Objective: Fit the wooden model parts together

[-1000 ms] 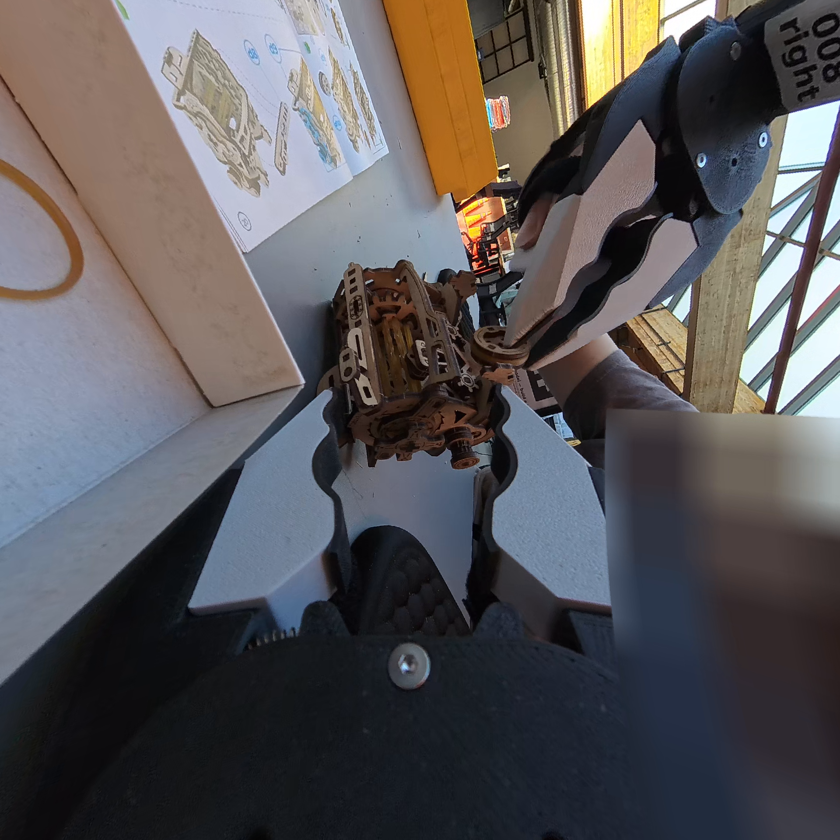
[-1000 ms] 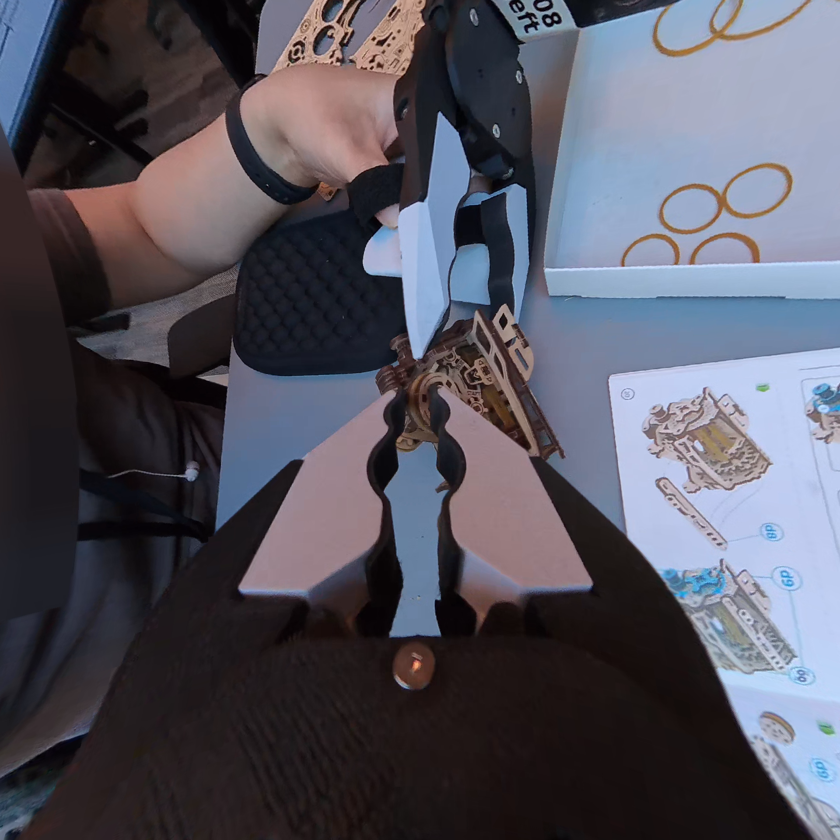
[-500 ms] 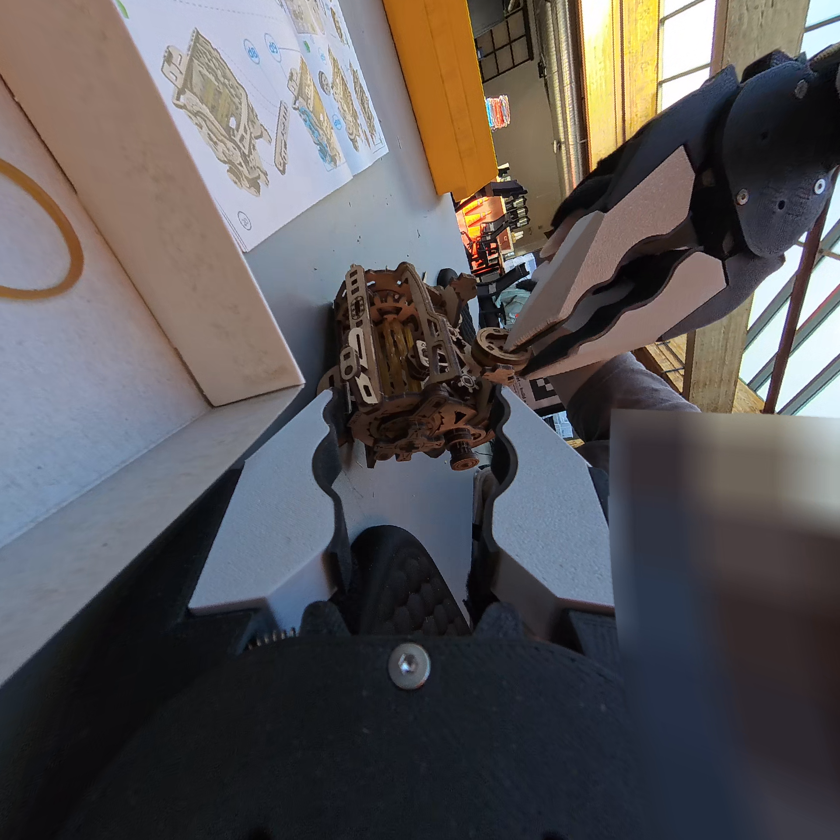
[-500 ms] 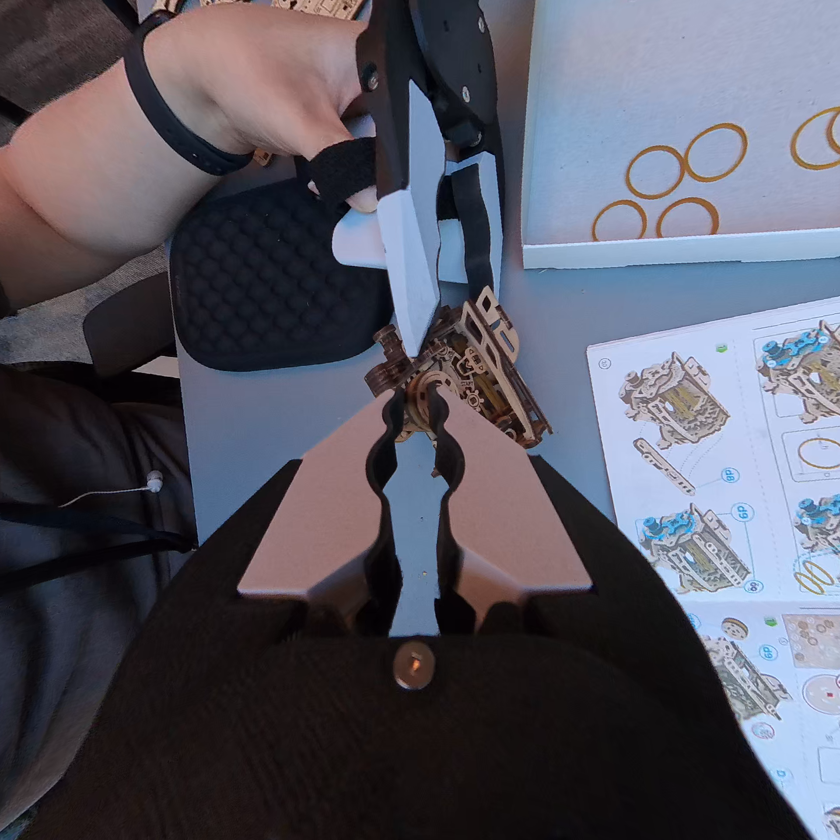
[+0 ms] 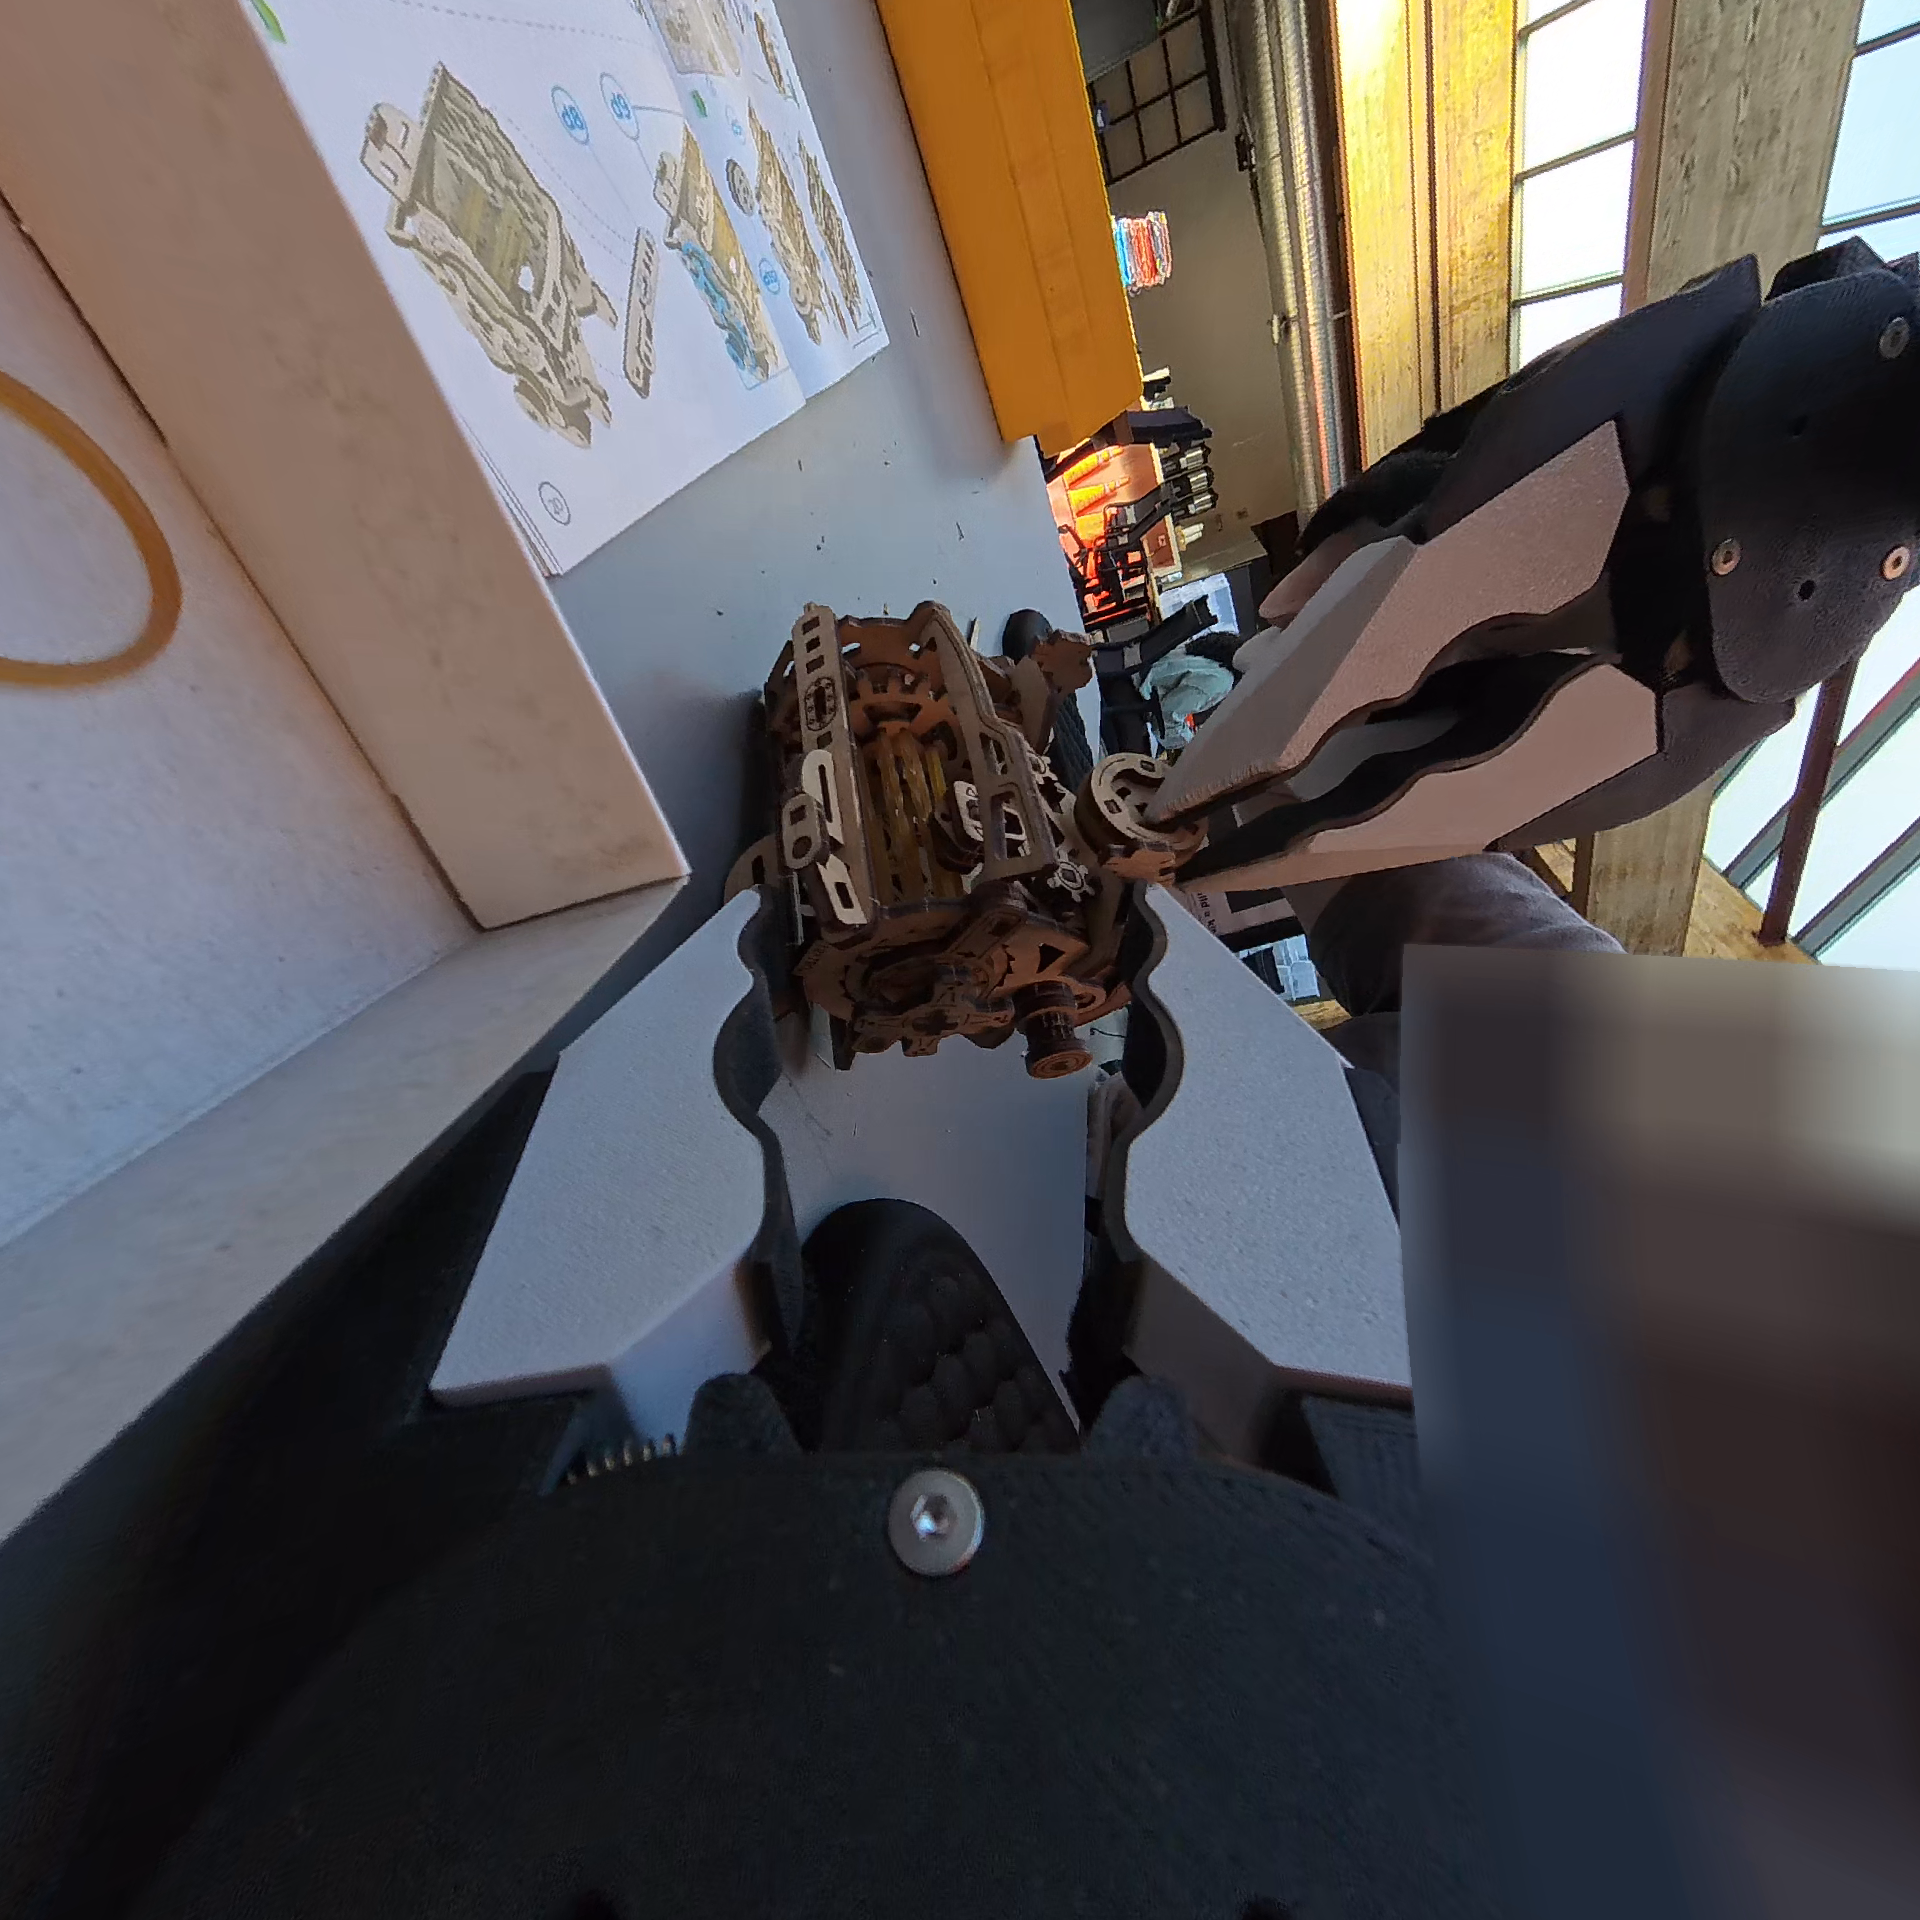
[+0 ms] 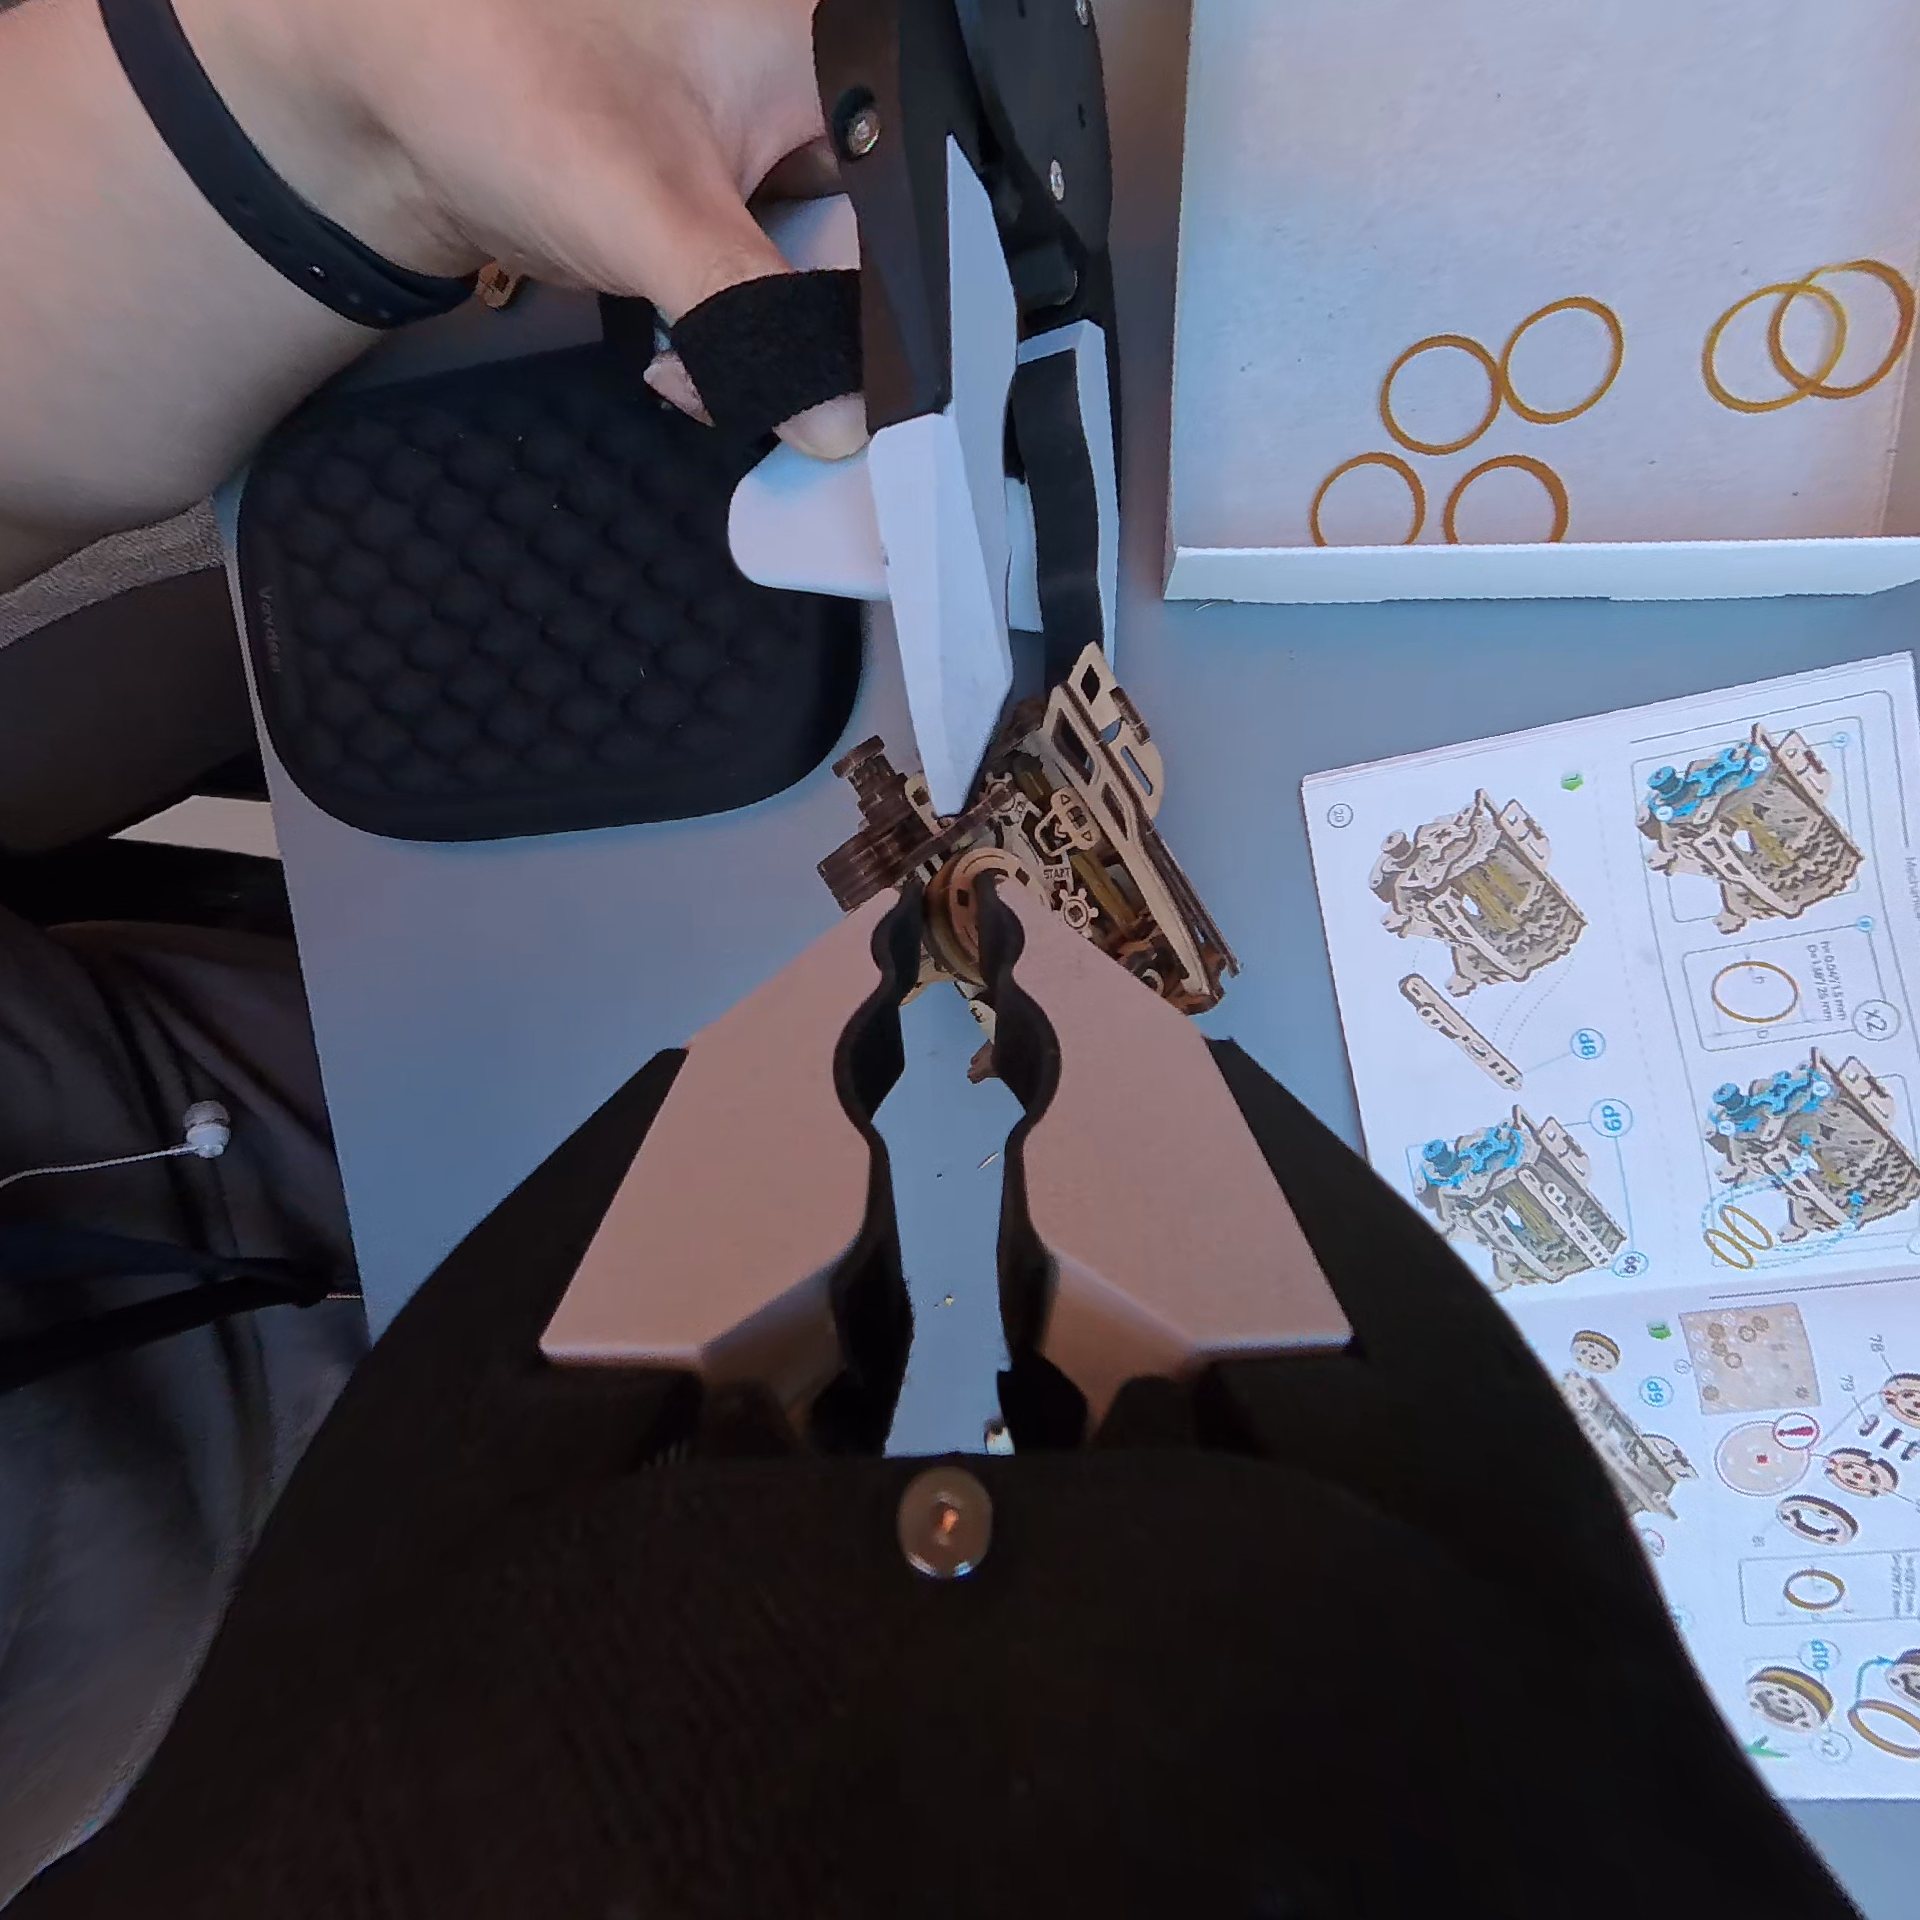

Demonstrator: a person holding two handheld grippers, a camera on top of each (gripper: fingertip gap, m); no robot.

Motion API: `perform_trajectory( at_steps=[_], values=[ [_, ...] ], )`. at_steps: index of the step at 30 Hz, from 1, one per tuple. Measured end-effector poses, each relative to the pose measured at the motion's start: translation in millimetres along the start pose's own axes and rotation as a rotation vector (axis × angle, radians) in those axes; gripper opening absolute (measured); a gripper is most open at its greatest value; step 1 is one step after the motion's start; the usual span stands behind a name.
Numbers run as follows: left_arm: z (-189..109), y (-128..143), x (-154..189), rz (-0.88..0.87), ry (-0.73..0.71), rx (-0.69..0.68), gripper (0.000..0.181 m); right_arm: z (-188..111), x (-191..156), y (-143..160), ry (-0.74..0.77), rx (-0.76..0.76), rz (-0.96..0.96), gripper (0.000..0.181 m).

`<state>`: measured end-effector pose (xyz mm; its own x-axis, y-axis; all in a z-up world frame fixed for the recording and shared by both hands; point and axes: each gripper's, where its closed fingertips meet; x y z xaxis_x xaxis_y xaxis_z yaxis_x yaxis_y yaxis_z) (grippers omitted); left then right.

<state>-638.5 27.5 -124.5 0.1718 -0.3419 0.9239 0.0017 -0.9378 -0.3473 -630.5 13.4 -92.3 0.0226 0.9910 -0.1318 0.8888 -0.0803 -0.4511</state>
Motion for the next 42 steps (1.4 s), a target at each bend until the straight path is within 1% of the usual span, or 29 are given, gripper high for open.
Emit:
perform_trajectory(
  at_steps=[6,10,13,19,27,30,33,39,42],
  values=[
    [0,0,0,-0.003,0.003,0.001,0.064,0,-2,-1,0.042,0.050,-0.077,0.010],
    [0,0,0,-0.004,0.004,0.001,0.064,1,-8,0,0.026,0.049,-0.118,0.021],
    [0,0,0,-0.005,0.005,0.002,0.064,1,-7,1,0.053,0.041,-0.179,0.022],
    [0,0,0,-0.003,0.004,0.001,0.065,2,-10,4,0.081,0.022,-0.275,0.031],
    [0,-1,0,-0.005,0.006,0.002,0.064,3,-6,7,0.161,-0.018,-0.374,0.036],
    [0,-1,0,-0.012,0.010,0.005,0.064,5,4,19,0.237,-0.107,-0.416,0.038],
    [0,-1,0,-0.008,0.008,0.003,0.065,3,3,14,0.275,-0.074,-0.456,0.024],
    [0,-1,0,-0.015,0.014,0.005,0.064,3,4,14,0.294,-0.060,-0.478,0.027],
    [0,-1,0,-0.017,0.015,0.006,0.064,3,4,14,0.281,-0.049,-0.463,0.026]
  ],
)
Point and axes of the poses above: each gripper's, where its closed fingertips meet, z out along the fingers, y out of its underside, x = y × z across the jaws
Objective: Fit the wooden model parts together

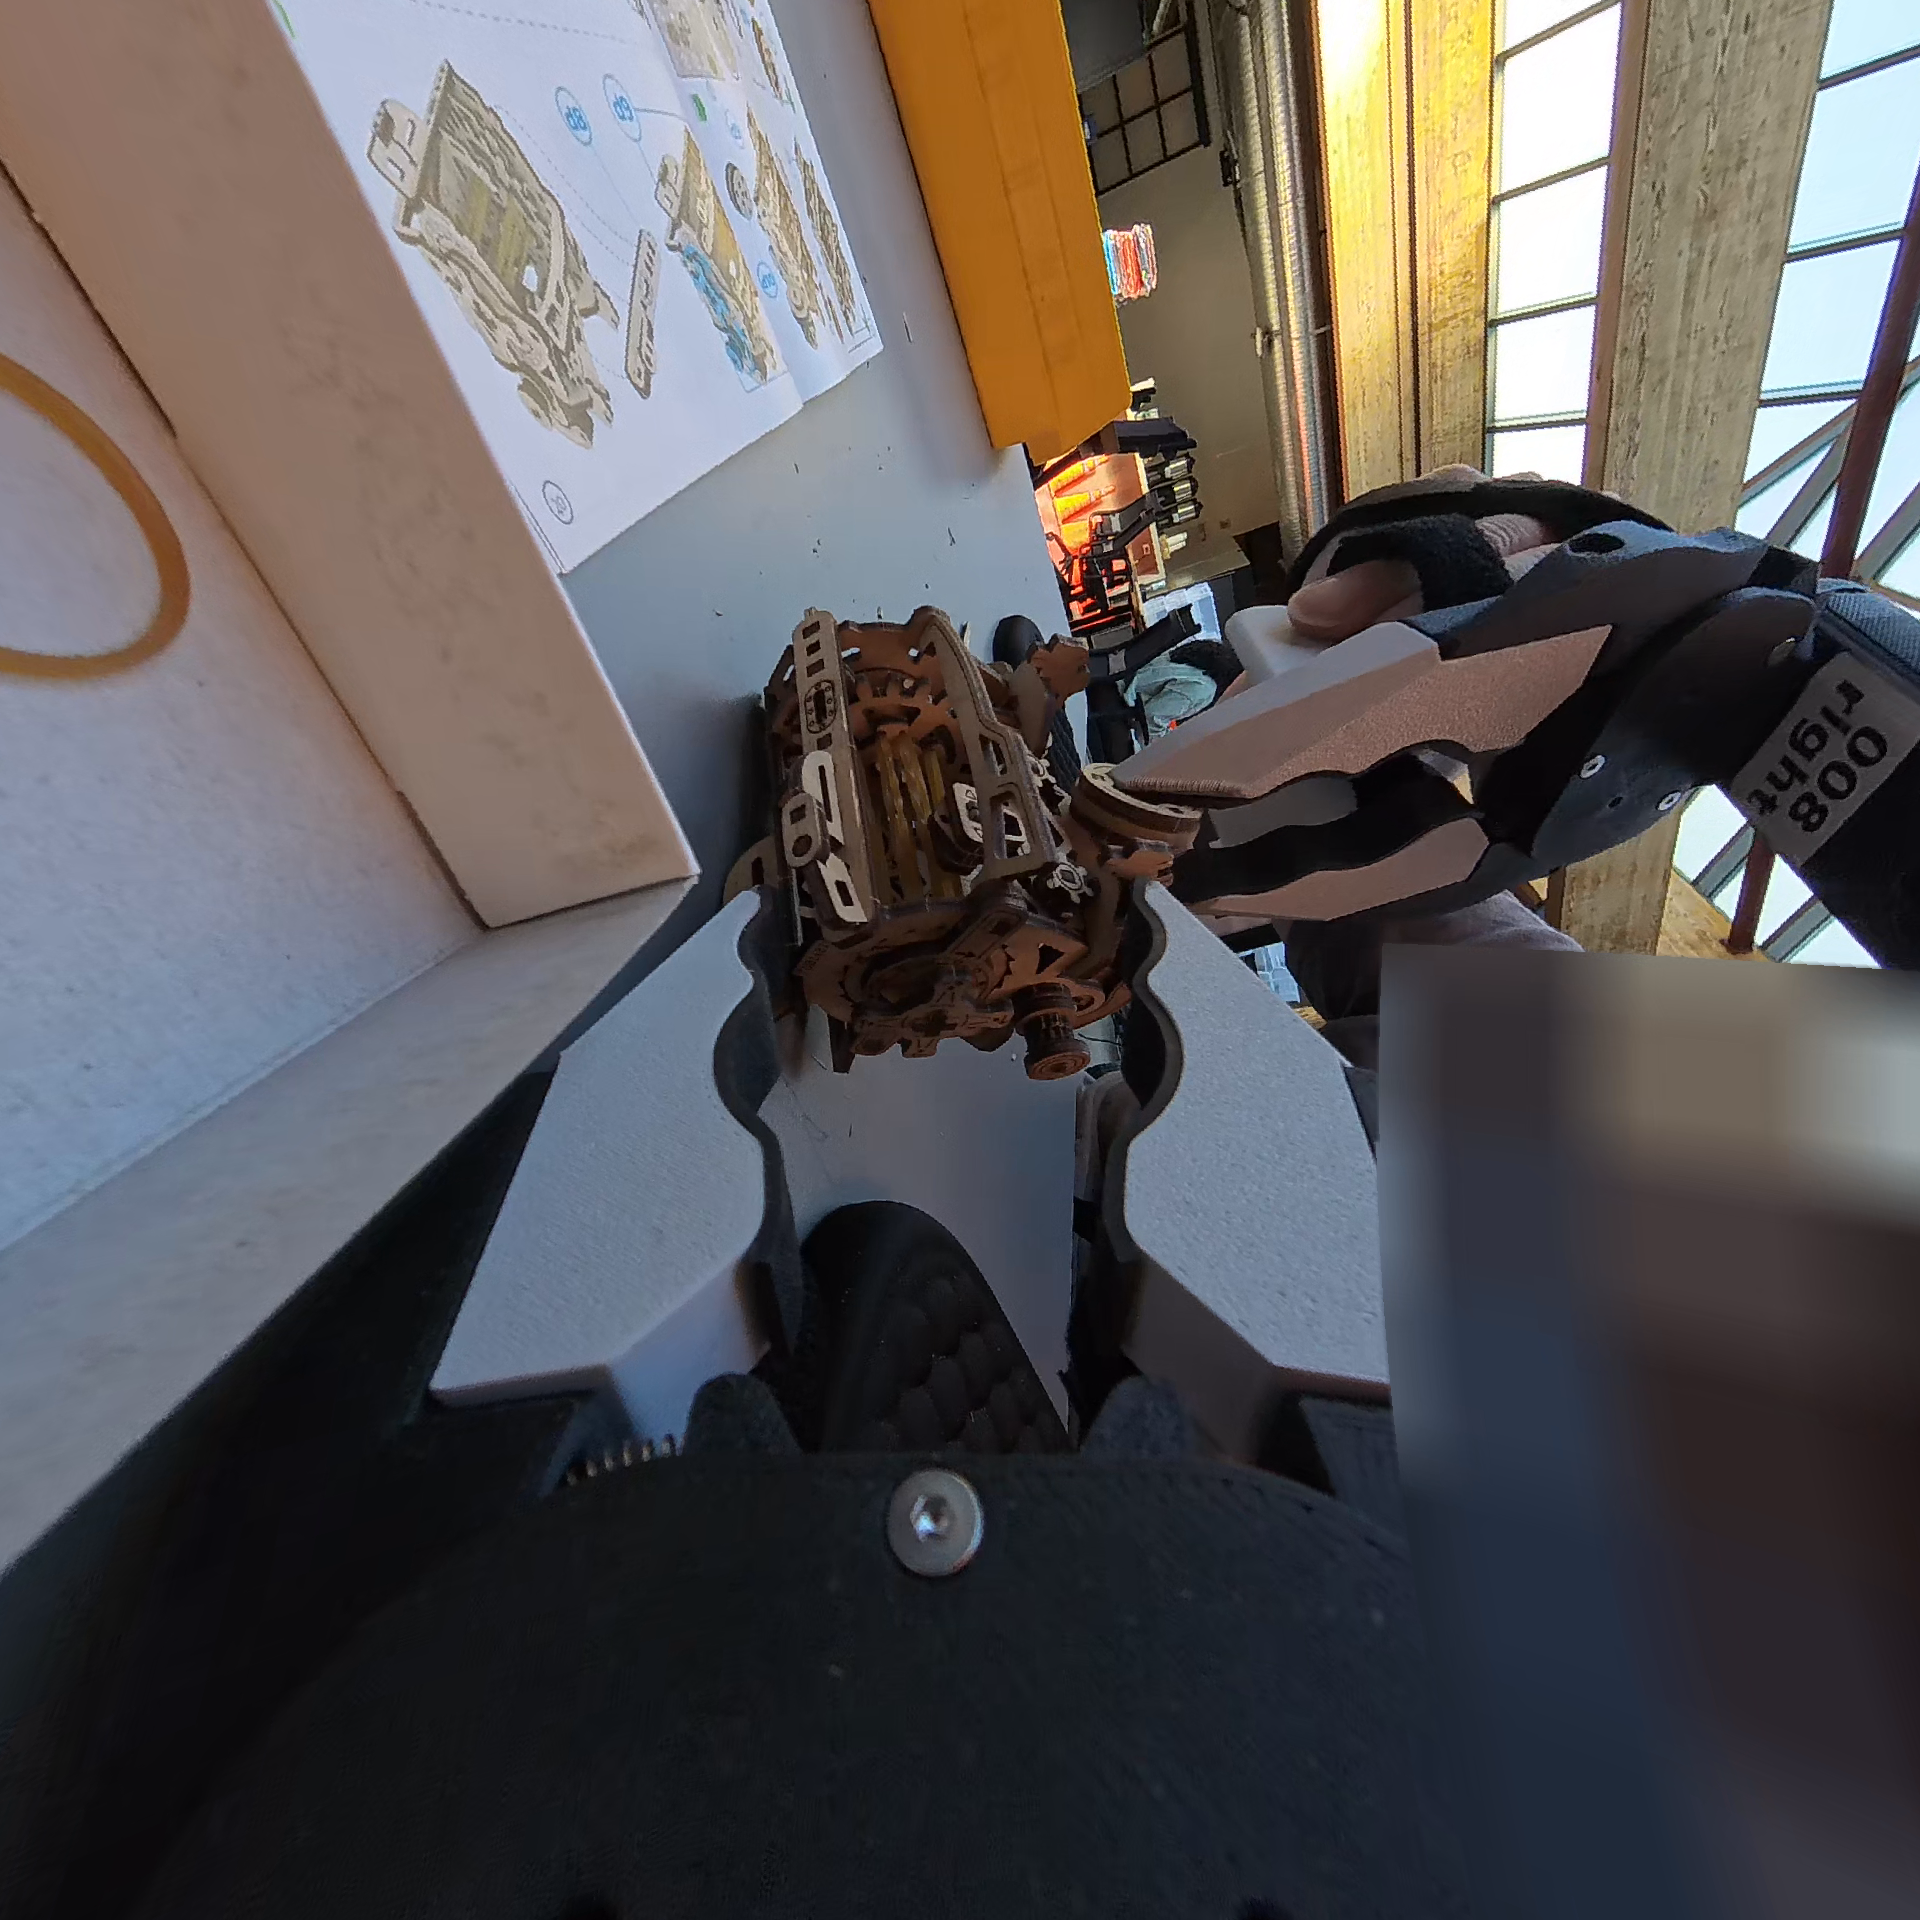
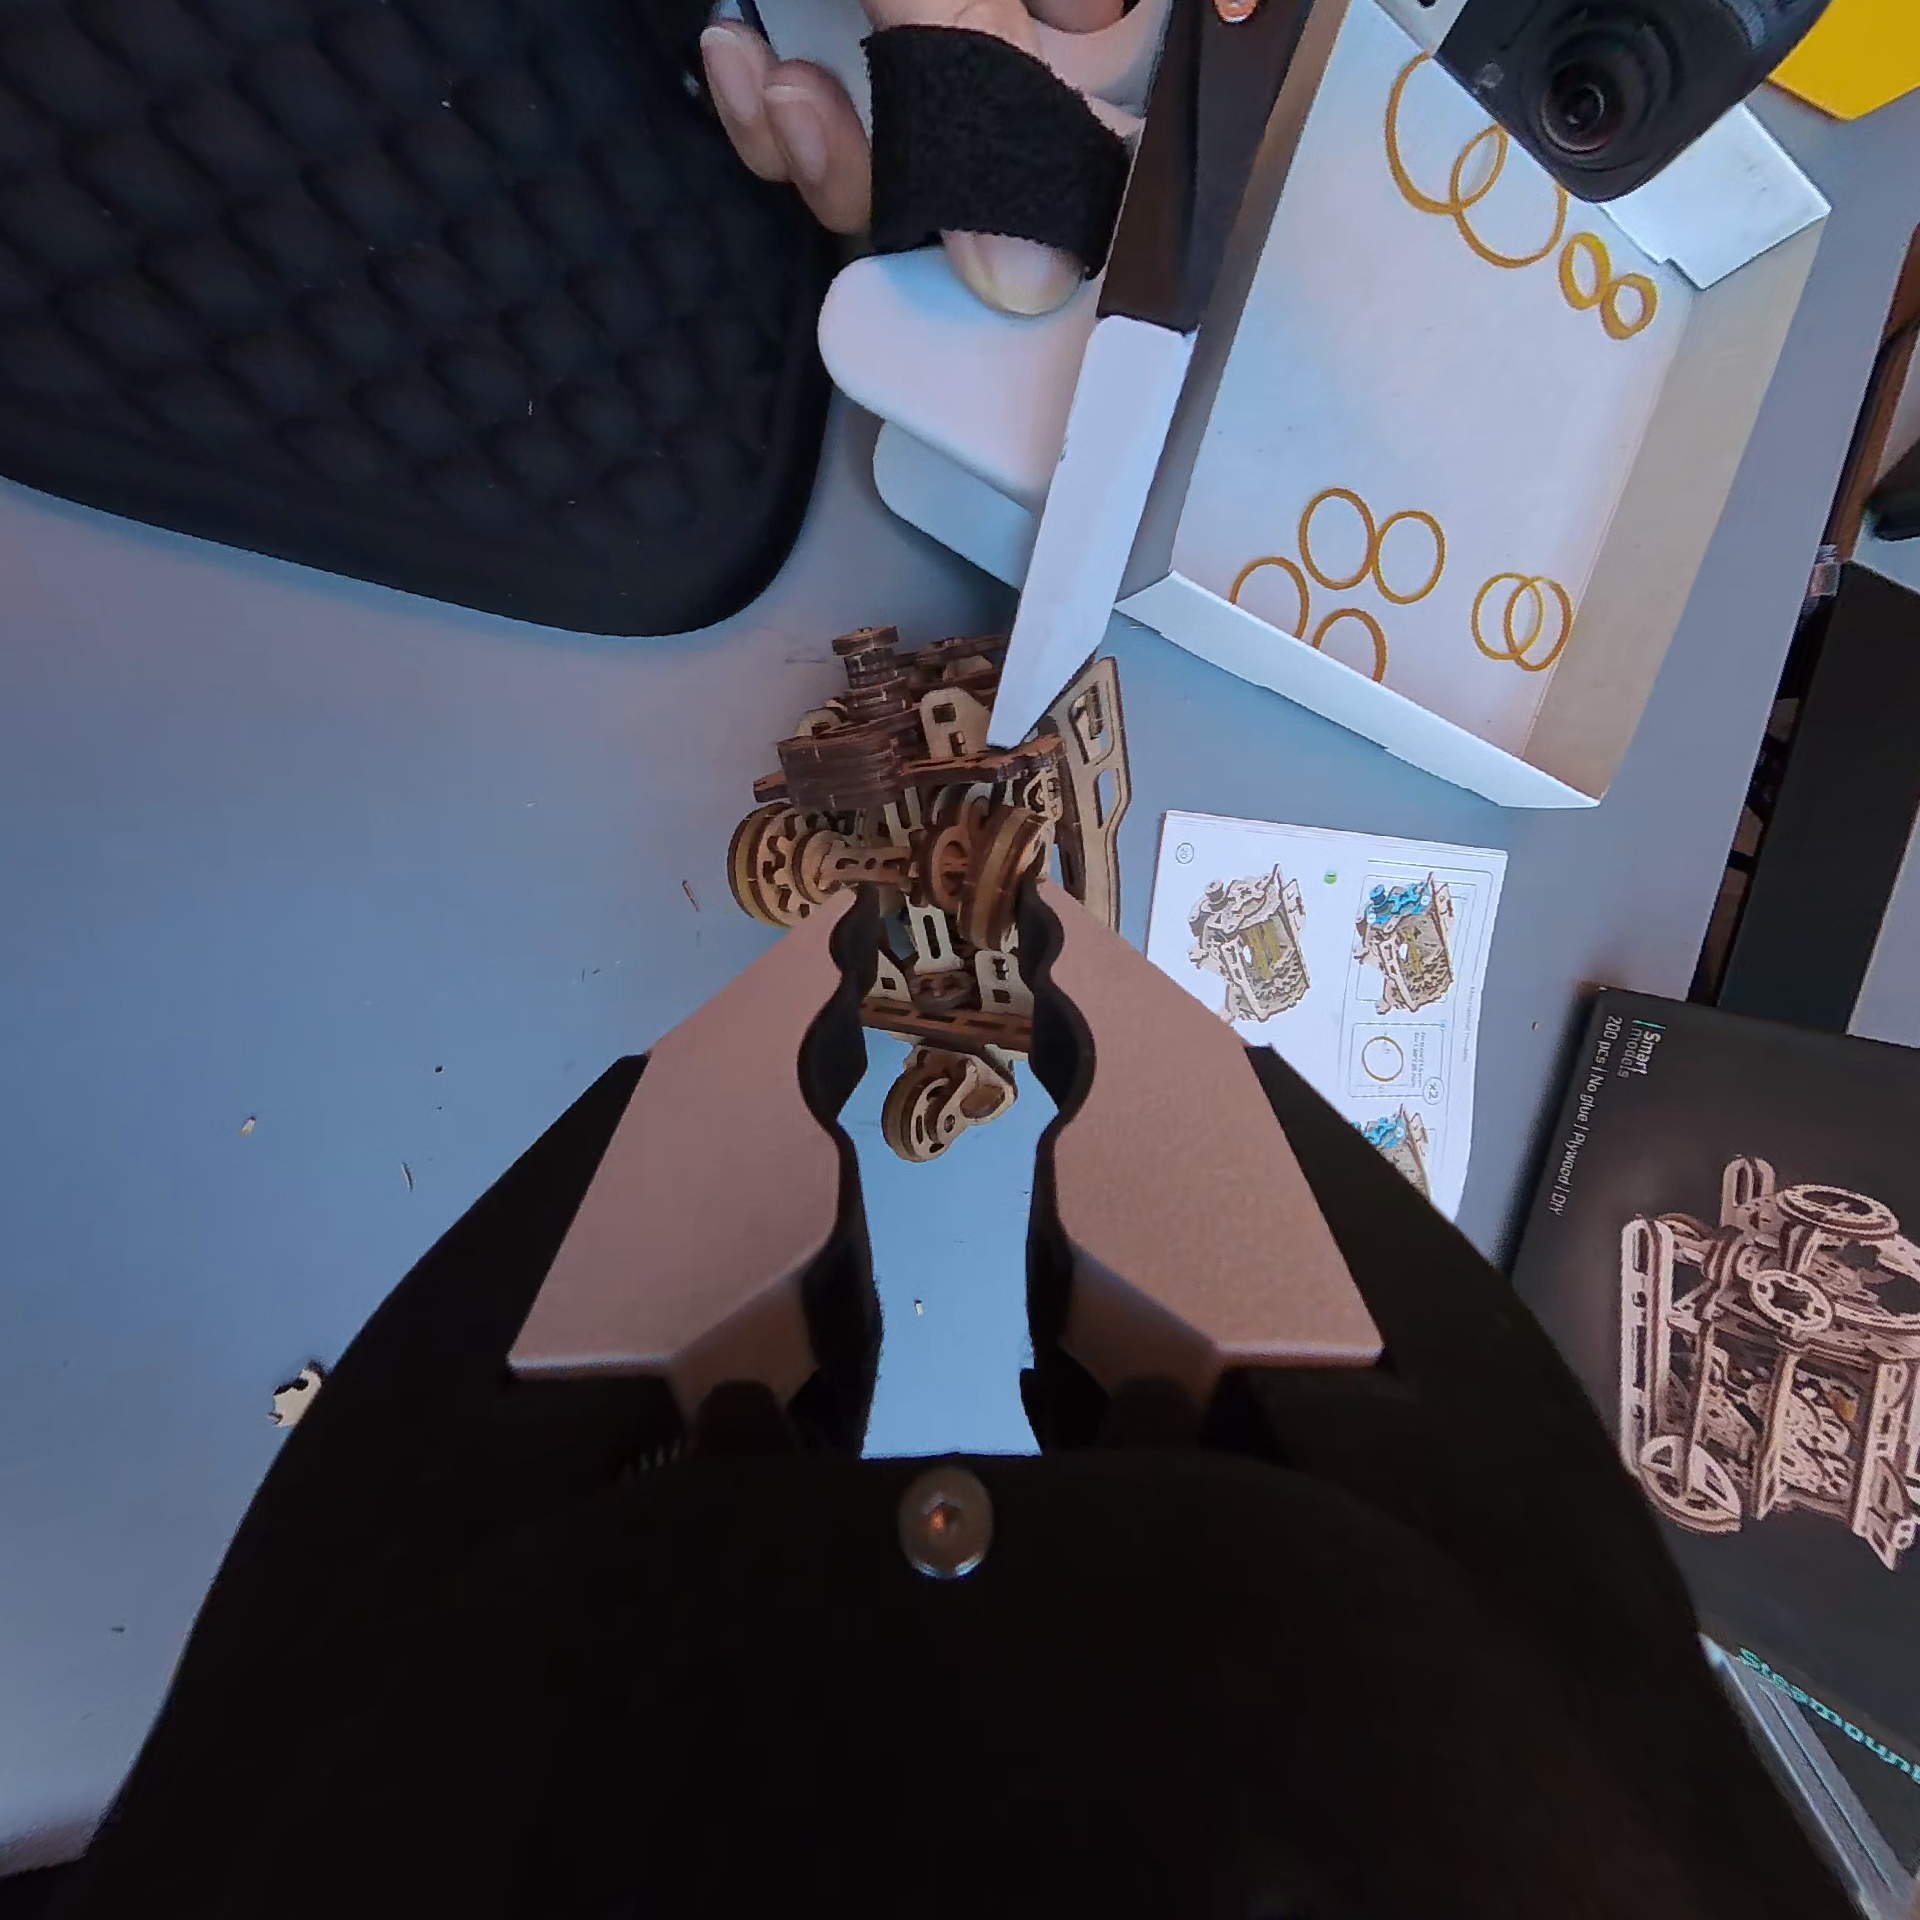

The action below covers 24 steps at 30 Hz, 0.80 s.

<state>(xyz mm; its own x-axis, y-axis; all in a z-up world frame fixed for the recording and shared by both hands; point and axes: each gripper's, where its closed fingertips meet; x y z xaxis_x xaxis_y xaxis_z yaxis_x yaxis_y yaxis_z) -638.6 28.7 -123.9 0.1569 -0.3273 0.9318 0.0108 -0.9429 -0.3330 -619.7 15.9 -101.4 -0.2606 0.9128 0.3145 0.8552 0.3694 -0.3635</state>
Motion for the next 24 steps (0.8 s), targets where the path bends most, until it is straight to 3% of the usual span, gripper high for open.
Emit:
perform_trajectory(
  at_steps=[13,24],
  values=[
    [-0.2,-0.1,0.0,-0.003,0.002,0.001,0.064,-2.2,4.4,1.5,-0.069,0.034,0.057,0.013],
    [-0.3,0.1,0.0,0.000,0.000,0.001,0.064,-3.6,7.1,1.9,0.018,0.014,-0.082,0.009]
  ],
)
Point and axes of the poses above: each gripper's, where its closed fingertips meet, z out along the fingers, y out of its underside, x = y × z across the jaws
